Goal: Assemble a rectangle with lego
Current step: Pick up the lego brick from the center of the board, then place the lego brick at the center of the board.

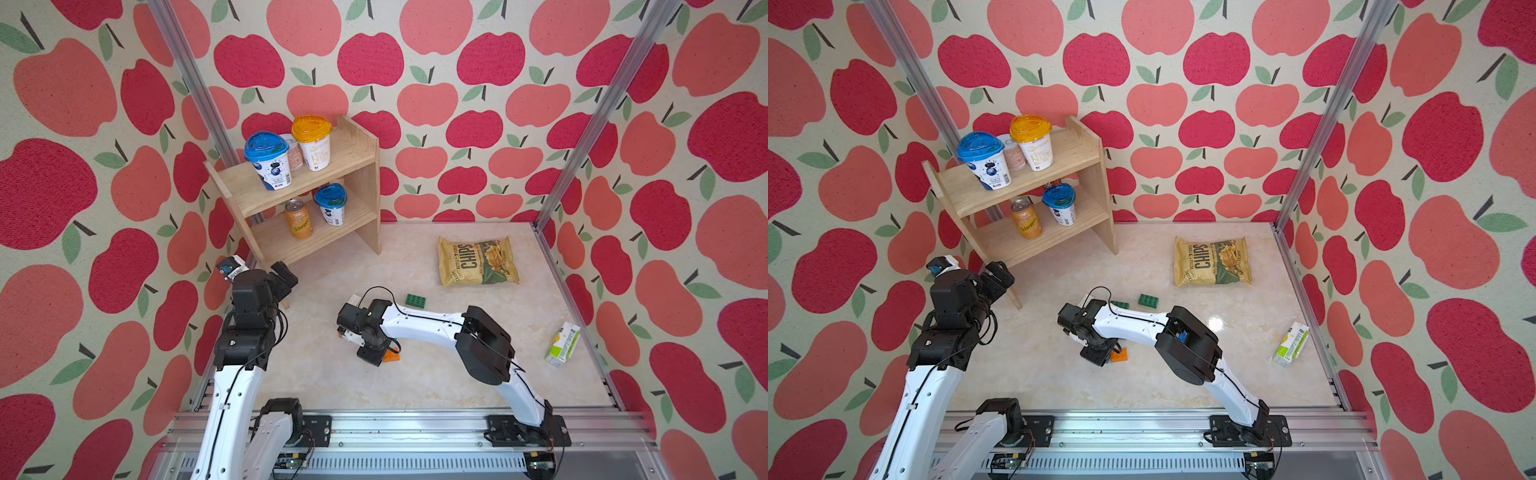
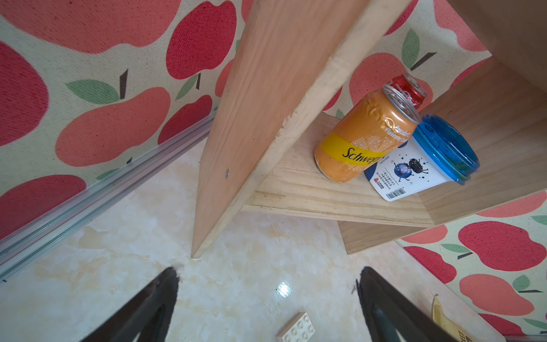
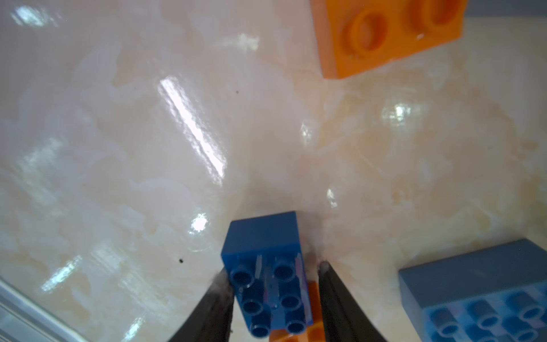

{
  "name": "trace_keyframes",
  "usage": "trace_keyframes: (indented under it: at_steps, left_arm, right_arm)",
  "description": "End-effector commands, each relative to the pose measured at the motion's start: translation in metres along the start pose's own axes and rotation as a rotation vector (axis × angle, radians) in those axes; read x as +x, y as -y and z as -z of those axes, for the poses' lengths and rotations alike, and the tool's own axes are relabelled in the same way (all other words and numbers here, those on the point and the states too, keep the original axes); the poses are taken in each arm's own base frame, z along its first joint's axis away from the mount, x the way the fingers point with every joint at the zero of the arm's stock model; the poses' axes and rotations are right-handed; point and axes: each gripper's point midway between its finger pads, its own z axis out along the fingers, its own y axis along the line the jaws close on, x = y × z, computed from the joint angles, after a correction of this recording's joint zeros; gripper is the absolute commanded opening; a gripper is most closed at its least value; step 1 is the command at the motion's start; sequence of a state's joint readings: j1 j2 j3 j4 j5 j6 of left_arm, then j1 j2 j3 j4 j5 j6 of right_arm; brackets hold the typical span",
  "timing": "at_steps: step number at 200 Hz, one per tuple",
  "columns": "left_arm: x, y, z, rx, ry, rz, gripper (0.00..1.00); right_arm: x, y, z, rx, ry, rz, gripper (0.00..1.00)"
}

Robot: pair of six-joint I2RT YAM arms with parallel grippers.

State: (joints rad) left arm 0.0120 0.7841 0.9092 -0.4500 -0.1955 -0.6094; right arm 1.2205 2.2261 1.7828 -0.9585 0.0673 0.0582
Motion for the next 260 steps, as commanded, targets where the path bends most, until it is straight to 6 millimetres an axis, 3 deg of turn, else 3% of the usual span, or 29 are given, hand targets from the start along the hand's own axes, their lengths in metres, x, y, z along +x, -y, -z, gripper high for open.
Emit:
trace_keyframes:
  at_steps: [1, 23, 48, 53, 83, 103, 136, 171, 220, 260]
  left_arm:
    - [0.003, 0.0, -0.002, 0.001, -0.017, -0.001, 0.97]
    - [0.004, 0.0, -0.003, 0.001, -0.022, -0.002, 0.97]
    - [0.006, 0.001, -0.005, 0.008, -0.033, 0.0, 0.97]
    - [0.006, 0.002, -0.005, 0.014, -0.032, -0.001, 0.98]
    - [0.01, 0.009, -0.005, 0.06, -0.047, 0.005, 0.97]
    - [0.015, 0.019, -0.006, 0.123, -0.064, -0.022, 0.97]
    - [0.027, 0.038, -0.009, 0.225, -0.126, -0.035, 0.97]
    - [0.048, 0.072, -0.011, 0.38, -0.157, -0.096, 0.97]
    - [0.097, 0.137, -0.002, 0.524, -0.214, -0.271, 0.97]
    - [0.122, 0.171, -0.001, 0.62, -0.259, -0.249, 0.98]
  right_arm:
    - [-0.006, 0.005, -0.001, -0.025, 0.009, -0.033, 0.38]
    - [-0.01, 0.006, 0.004, -0.038, 0.031, -0.065, 0.29]
    - [-0.024, 0.006, 0.025, -0.044, 0.109, -0.133, 0.2]
    - [-0.026, 0.023, 0.03, -0.037, 0.124, -0.189, 0.17]
    - [-0.034, 0.053, 0.072, 0.012, 0.237, -0.354, 0.11]
    - [-0.024, 0.075, 0.096, 0.044, 0.286, -0.484, 0.11]
    - [0.019, 0.108, 0.121, 0.04, 0.322, -0.743, 0.11]
    - [0.092, 0.124, 0.125, 0.062, 0.289, -0.945, 0.11]
    - [0.188, 0.109, 0.115, 0.065, 0.242, -1.133, 0.11]
    - [0.225, 0.093, 0.09, 0.054, 0.182, -1.172, 0.11]
